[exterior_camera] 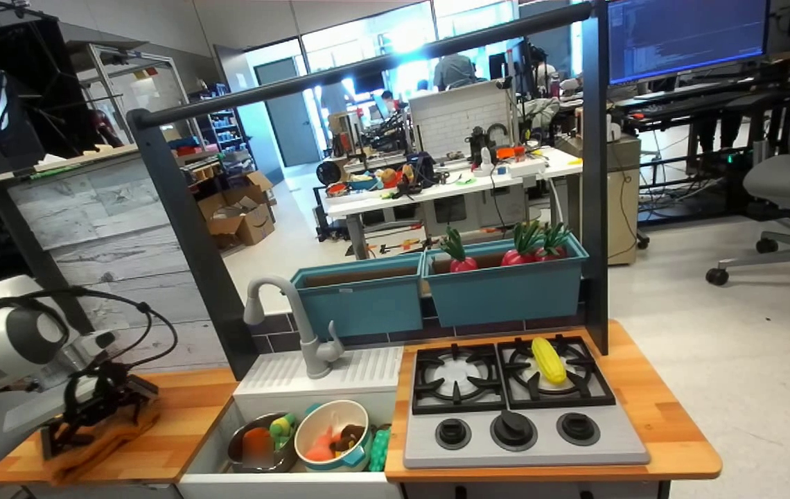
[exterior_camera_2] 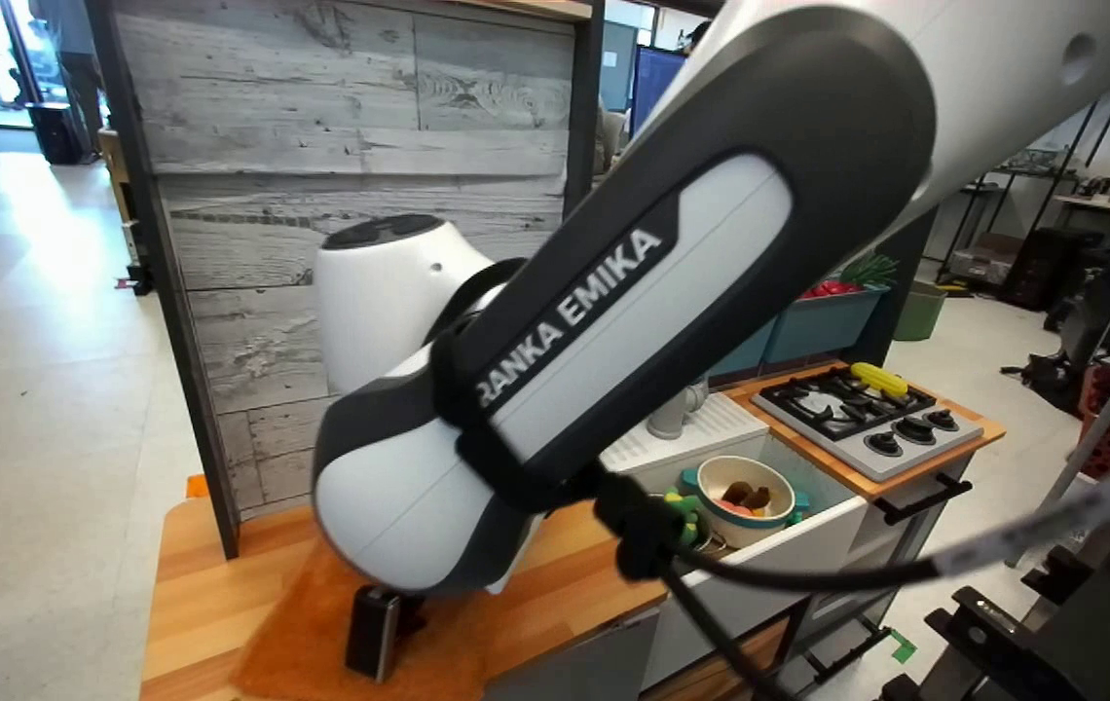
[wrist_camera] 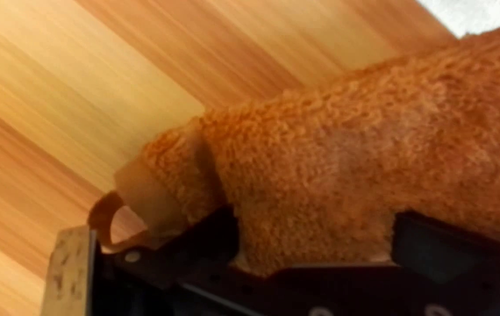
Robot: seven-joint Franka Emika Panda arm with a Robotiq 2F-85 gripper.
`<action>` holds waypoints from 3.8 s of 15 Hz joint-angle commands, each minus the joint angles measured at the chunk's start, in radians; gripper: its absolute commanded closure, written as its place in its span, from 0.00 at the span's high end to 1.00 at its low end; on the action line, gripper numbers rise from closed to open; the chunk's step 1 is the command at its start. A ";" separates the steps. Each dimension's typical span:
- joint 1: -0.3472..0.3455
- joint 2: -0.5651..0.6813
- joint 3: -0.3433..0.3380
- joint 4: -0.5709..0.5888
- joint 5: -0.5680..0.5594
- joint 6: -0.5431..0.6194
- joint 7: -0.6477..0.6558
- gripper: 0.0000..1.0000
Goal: Pick up all the plush toys from the counter and on the stove and put them in the pots, then wipe the counter with the cloth
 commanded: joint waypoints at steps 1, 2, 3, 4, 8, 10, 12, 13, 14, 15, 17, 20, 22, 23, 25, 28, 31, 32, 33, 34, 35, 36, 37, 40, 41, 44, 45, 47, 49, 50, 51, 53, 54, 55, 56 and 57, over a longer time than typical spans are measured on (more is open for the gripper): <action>0.063 0.172 0.021 0.244 0.006 0.065 -0.004 1.00; 0.066 0.199 0.033 0.290 0.019 0.056 -0.012 1.00; 0.065 0.179 0.034 0.261 0.026 0.065 -0.014 1.00; 0.048 0.098 0.036 0.126 0.038 0.095 -0.020 1.00; -0.011 0.139 0.046 0.140 0.086 0.000 -0.025 1.00; -0.043 0.088 0.028 0.049 0.105 -0.021 0.009 1.00; -0.070 0.043 0.005 -0.021 0.114 -0.025 0.053 1.00; -0.084 0.015 -0.008 -0.063 0.115 -0.022 0.078 1.00; -0.101 -0.010 -0.012 -0.106 0.117 -0.018 0.100 1.00; -0.118 -0.033 -0.012 -0.151 0.121 -0.019 0.114 1.00; -0.156 -0.074 0.018 -0.210 0.123 -0.019 0.085 1.00; -0.163 -0.149 0.020 -0.293 0.098 -0.014 0.067 1.00; -0.147 -0.210 0.010 -0.358 0.078 0.009 0.071 1.00; -0.140 -0.233 0.006 -0.387 0.069 0.026 0.074 1.00; -0.115 -0.280 -0.015 -0.441 0.038 0.081 0.091 1.00; -0.079 -0.343 -0.040 -0.511 0.002 0.158 0.111 1.00; -0.088 -0.352 -0.021 -0.538 0.005 0.224 0.086 1.00; -0.104 -0.331 -0.002 -0.523 0.020 0.222 0.068 1.00; -0.117 -0.309 0.013 -0.507 0.034 0.213 0.057 1.00; -0.127 -0.285 0.021 -0.492 0.041 0.214 0.049 1.00; -0.148 -0.248 0.036 -0.468 0.048 0.225 0.026 1.00; -0.102 -0.293 0.000 -0.490 0.033 0.191 0.071 1.00; -0.107 -0.280 0.002 -0.488 0.035 0.192 0.067 1.00; -0.097 -0.274 -0.007 -0.478 0.032 0.193 0.077 1.00; -0.094 -0.259 -0.004 -0.458 0.031 0.194 0.074 1.00; -0.056 -0.175 -0.010 -0.329 0.009 0.194 0.064 1.00; -0.045 -0.130 -0.005 -0.253 0.016 0.178 0.068 1.00; -0.024 -0.075 0.006 -0.161 0.028 0.174 0.073 1.00; -0.004 -0.028 0.032 -0.065 0.039 0.158 0.058 1.00; 0.006 -0.006 0.050 -0.019 0.046 0.150 0.050 1.00; 0.010 0.025 0.080 0.037 0.053 0.132 0.034 1.00; 0.001 0.084 0.152 0.131 0.070 0.072 -0.020 1.00; 0.000 0.106 0.183 0.164 0.079 0.032 -0.047 1.00; -0.001 0.115 0.200 0.176 0.083 -0.002 -0.068 1.00; -0.007 0.121 0.210 0.184 0.089 -0.035 -0.087 1.00; -0.009 0.105 0.191 0.158 0.114 -0.059 -0.096 1.00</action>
